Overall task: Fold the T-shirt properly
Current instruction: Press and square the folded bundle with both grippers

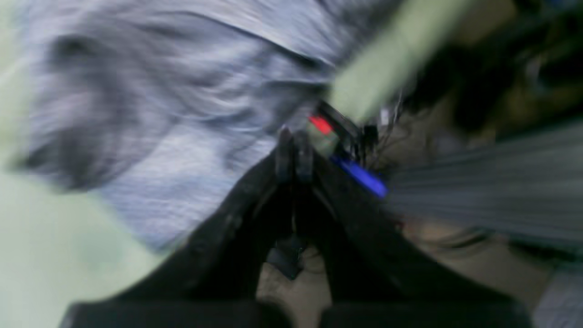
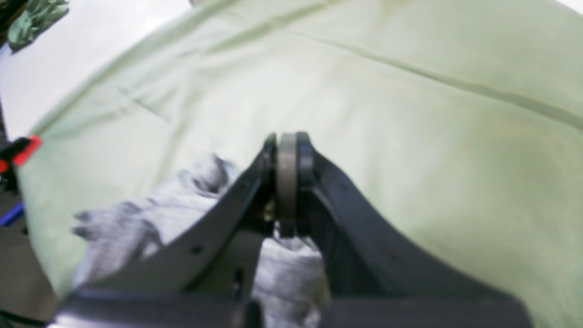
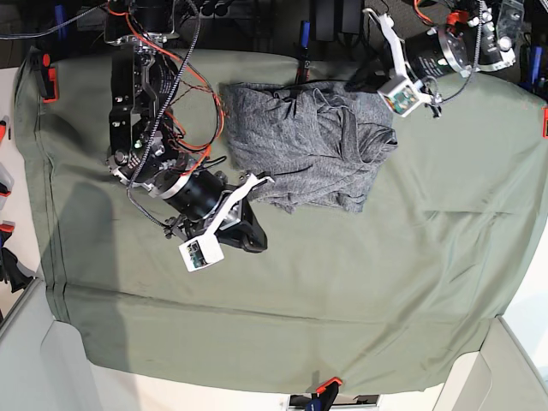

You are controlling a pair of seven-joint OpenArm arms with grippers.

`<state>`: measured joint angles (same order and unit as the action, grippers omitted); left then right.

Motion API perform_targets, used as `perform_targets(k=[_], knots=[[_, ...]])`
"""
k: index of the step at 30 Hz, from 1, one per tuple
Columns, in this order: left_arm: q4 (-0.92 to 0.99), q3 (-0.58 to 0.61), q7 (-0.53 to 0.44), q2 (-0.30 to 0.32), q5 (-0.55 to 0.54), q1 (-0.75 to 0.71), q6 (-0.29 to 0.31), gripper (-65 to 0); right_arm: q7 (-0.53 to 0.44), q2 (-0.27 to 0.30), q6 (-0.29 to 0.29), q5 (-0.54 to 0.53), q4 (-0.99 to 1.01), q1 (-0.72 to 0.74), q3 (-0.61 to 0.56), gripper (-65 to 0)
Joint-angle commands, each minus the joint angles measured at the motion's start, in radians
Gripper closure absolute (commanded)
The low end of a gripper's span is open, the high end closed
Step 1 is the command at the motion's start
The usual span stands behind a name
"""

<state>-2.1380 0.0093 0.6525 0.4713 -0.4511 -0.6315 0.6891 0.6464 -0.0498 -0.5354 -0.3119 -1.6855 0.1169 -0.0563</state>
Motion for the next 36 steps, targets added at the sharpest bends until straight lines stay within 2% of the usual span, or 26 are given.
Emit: perform_targets(k=[1, 4, 7, 16, 22, 28, 36], knots=[[-0.011, 0.026, -0.039, 0.008, 0.035, 0.006, -0.020, 0.0, -0.023, 0.000, -0.007, -0.012, 0.009, 0.027, -0.002, 0.0], [0.002, 0.100, -0.084, 0.008, 0.166, 0.035, -0.121, 0.0, -0.047, 0.005, -0.007, -0.012, 0.098, 0.061, -0.002, 0.0], [0.035, 0.130, -0.092, 0.008, 0.220, 0.082, -0.155, 0.0, -0.071, 0.000, -0.008, -0.013, 0.192, 0.102, -0.007, 0.0], [0.248, 0.134, -0.103, 0.008, 0.233, 0.218, -0.154, 0.0, -0.071, -0.009, -0.008, -0.009, 0.363, 0.197, -0.053, 0.0], [0.380, 0.134, -0.104, 0.029, 0.261, 0.325, -0.154, 0.0, -0.063, -0.009, -0.008, -0.010, 0.369, 0.206, -0.071, 0.0], [0.507, 0.134, -0.152, 0.064, 0.257, 0.463, -0.154, 0.0, -0.043, -0.005, -0.008, -0.010, 0.369, 0.207, -0.070, 0.0], [0.552, 0.134, -0.140, 0.076, 0.234, 0.602, -0.154, 0.0, -0.044, 0.014, -0.007, -0.004, 0.368, 0.207, -0.065, 0.0]])
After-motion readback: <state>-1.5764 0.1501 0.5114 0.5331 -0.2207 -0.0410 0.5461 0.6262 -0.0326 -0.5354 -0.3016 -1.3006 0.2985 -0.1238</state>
